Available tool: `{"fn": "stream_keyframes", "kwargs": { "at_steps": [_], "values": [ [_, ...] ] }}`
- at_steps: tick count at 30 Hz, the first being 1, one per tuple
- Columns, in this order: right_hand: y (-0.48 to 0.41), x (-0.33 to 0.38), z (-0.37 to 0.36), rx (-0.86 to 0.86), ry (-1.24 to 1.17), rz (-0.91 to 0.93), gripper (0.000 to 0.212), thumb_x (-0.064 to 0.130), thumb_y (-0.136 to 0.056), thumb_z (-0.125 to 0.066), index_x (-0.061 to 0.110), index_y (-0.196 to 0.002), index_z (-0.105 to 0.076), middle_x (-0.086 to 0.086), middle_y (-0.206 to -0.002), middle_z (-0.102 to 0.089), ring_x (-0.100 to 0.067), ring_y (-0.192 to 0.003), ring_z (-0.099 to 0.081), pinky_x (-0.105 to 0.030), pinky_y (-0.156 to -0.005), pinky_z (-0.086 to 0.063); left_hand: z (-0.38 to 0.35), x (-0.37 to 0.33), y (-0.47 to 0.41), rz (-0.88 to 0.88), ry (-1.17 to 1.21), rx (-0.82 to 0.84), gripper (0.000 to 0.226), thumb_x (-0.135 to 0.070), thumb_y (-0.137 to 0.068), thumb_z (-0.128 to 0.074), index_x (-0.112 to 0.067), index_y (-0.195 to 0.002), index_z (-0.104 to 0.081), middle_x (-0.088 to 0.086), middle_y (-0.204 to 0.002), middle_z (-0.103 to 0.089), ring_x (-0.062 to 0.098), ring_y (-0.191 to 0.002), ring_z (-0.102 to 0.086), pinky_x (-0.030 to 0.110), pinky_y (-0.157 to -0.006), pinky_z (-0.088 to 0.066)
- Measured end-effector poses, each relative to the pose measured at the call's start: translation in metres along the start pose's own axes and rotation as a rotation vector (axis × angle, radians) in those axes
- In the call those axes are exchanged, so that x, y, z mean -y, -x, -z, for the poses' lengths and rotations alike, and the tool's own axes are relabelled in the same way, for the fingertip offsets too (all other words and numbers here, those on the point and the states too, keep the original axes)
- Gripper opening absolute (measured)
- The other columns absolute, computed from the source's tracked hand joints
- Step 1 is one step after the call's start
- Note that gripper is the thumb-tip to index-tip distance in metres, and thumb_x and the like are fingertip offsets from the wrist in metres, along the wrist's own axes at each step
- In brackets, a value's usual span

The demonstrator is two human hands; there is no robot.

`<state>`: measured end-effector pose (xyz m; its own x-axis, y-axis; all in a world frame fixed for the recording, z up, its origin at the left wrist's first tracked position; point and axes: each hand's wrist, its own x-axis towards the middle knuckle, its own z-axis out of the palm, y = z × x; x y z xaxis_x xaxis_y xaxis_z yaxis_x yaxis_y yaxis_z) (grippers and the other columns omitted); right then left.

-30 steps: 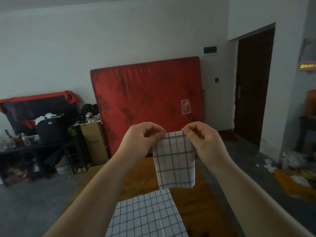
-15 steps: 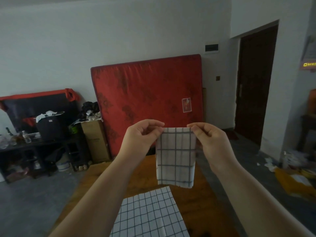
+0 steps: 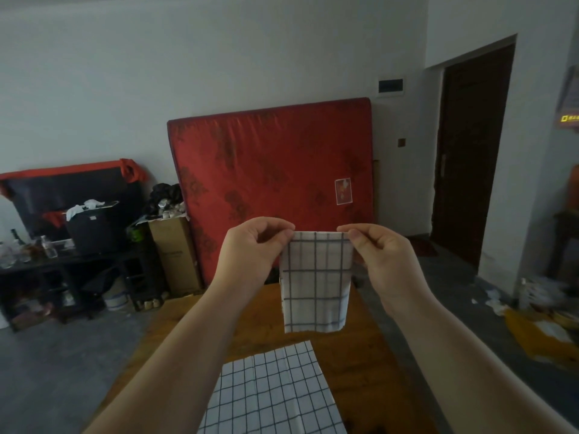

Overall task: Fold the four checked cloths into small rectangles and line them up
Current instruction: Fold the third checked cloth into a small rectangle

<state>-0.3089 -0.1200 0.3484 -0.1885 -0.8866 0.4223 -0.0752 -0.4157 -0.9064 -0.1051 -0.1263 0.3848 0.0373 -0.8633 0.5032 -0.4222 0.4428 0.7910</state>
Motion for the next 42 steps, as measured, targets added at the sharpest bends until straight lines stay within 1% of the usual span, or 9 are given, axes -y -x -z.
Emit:
{"fn": "stream_keyframes", "kwargs": {
  "at_steps": [4,11,17,21,24,27,32,37,42],
  "values": [
    [-0.001,0.001,-0.003,0.0,-0.007,-0.004,0.02,0.023,-0.102,-0.058,0.032,-0.098,-0.075,0.01,-0.1,-0.076,-0.006,-0.095,-0.072,-0.023,-0.073,-0.059,0.002,0.001,0.0,-0.029,-0.054,-0.002,0.01,-0.026,-0.092,-0.073,-0.036,-0.089,-0.074,-0.022,-0.085,-0.072,0.002,-0.076,-0.067,0.014,-0.058,-0.048],
    [0.004,-0.007,-0.011,0.08,-0.125,-0.188,0.019,0.025,-0.103,-0.056,0.028,-0.106,-0.074,0.005,-0.102,-0.078,-0.016,-0.102,-0.073,-0.044,-0.096,-0.059,0.003,0.007,-0.003,-0.064,-0.005,-0.05,0.013,-0.022,-0.092,-0.073,-0.034,-0.09,-0.074,-0.024,-0.084,-0.072,-0.003,-0.08,-0.067,0.011,-0.065,-0.052],
    [0.006,-0.007,-0.013,0.111,-0.081,-0.179,0.019,0.026,-0.102,-0.057,0.028,-0.101,-0.076,0.004,-0.099,-0.079,-0.017,-0.1,-0.074,-0.048,-0.098,-0.057,0.015,0.013,-0.009,-0.078,-0.094,0.05,0.018,-0.02,-0.092,-0.073,-0.038,-0.096,-0.073,-0.02,-0.076,-0.069,-0.002,-0.075,-0.065,0.013,-0.066,-0.05],
    [0.004,-0.005,-0.012,0.173,-0.008,-0.159,0.018,0.03,-0.1,-0.06,0.026,-0.104,-0.077,0.005,-0.098,-0.079,-0.015,-0.097,-0.075,-0.044,-0.093,-0.059,0.024,0.009,-0.012,-0.11,-0.188,0.152,0.011,-0.029,-0.095,-0.07,-0.038,-0.102,-0.073,-0.019,-0.091,-0.071,-0.007,-0.087,-0.064,0.009,-0.071,-0.048],
    [0.005,-0.004,-0.014,0.192,0.04,-0.149,0.015,0.033,-0.099,-0.062,0.029,-0.099,-0.077,0.011,-0.092,-0.079,-0.007,-0.086,-0.075,-0.027,-0.075,-0.059,0.019,-0.005,-0.014,-0.167,-0.306,0.309,0.024,-0.047,-0.091,-0.069,-0.039,-0.113,-0.071,-0.02,-0.1,-0.07,-0.006,-0.093,-0.063,0.015,-0.078,-0.051],
    [0.007,-0.003,-0.016,0.223,0.091,-0.105,0.017,0.034,-0.099,-0.063,0.027,-0.099,-0.078,0.013,-0.089,-0.078,-0.002,-0.081,-0.073,-0.016,-0.061,-0.055,0.003,-0.011,-0.014,-0.188,-0.379,0.385,0.017,-0.047,-0.091,-0.069,-0.039,-0.105,-0.075,-0.023,-0.093,-0.072,-0.01,-0.089,-0.062,0.013,-0.075,-0.047],
    [0.01,-0.002,-0.013,0.268,0.123,-0.079,0.017,0.035,-0.1,-0.06,0.032,-0.095,-0.076,0.017,-0.089,-0.077,0.002,-0.082,-0.071,-0.014,-0.065,-0.054,-0.008,-0.006,-0.015,-0.157,-0.322,0.254,0.009,-0.034,-0.093,-0.072,-0.038,-0.088,-0.078,-0.02,-0.087,-0.073,-0.004,-0.086,-0.064,0.018,-0.075,-0.051],
    [0.009,-0.007,-0.008,0.221,0.196,-0.083,0.016,0.036,-0.1,-0.06,0.039,-0.094,-0.074,0.017,-0.094,-0.076,-0.002,-0.092,-0.07,-0.028,-0.083,-0.056,-0.005,-0.008,-0.018,-0.068,-0.279,0.278,0.009,-0.037,-0.093,-0.071,-0.037,-0.087,-0.078,-0.017,-0.088,-0.074,0.002,-0.084,-0.067,0.018,-0.07,-0.053],
    [0.011,-0.005,-0.008,0.227,0.3,-0.025,0.019,0.036,-0.103,-0.057,0.036,-0.094,-0.074,0.019,-0.085,-0.074,0.003,-0.08,-0.068,-0.019,-0.068,-0.051,-0.009,-0.012,-0.016,-0.173,-0.344,0.345,0.02,-0.05,-0.096,-0.059,-0.038,-0.093,-0.074,-0.013,-0.088,-0.075,0.007,-0.082,-0.069,0.03,-0.073,-0.059]
  ]
}}
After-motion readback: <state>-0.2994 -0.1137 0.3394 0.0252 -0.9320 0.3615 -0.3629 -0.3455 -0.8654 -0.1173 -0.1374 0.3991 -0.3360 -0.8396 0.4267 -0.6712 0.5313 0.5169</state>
